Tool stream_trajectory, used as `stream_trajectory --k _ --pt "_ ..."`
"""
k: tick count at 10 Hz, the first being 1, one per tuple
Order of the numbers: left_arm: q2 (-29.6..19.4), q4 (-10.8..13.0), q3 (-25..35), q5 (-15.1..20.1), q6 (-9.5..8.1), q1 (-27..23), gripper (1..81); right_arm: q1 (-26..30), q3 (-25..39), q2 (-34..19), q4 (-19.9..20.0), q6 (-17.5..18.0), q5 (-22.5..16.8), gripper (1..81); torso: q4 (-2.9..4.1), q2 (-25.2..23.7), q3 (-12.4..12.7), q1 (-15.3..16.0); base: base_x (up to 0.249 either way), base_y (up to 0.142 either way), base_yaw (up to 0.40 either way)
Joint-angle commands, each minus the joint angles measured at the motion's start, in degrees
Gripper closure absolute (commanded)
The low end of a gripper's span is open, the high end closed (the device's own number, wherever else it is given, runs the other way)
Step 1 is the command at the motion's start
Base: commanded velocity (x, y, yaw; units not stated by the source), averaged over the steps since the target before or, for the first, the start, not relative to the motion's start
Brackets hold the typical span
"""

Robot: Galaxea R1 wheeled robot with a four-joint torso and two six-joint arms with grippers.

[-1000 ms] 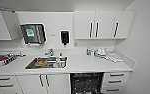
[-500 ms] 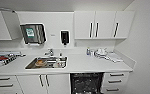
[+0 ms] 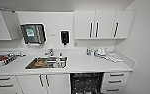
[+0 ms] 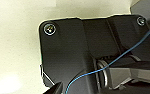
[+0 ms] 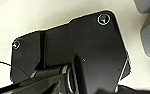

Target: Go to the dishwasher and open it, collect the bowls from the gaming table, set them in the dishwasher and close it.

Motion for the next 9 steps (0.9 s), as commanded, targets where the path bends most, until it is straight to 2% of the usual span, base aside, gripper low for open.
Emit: stream_trajectory --k 1,4,9 --pt "-0.52 -0.60 -0.28 2.95 0.33 -2.57 1.0 2.18 -0.24 -0.06 0.57 -0.16 -2.80 1.0 0.00 0.00 0.00 0.00 0.000 0.000 0.000" --pt "-0.61 -0.08 -0.28 2.95 0.33 -2.57 1.0 2.36 -0.24 -0.06 0.48 -0.16 -2.80 1.0 0.00 0.00 0.00 0.00 0.000 0.000 0.045" --pt "-0.34 0.36 -0.28 2.95 0.69 -2.65 1.0 2.36 0.02 0.12 0.30 -0.16 -2.80 1.0 0.00 -0.02 0.00 -0.02 0.000 0.000 0.342"
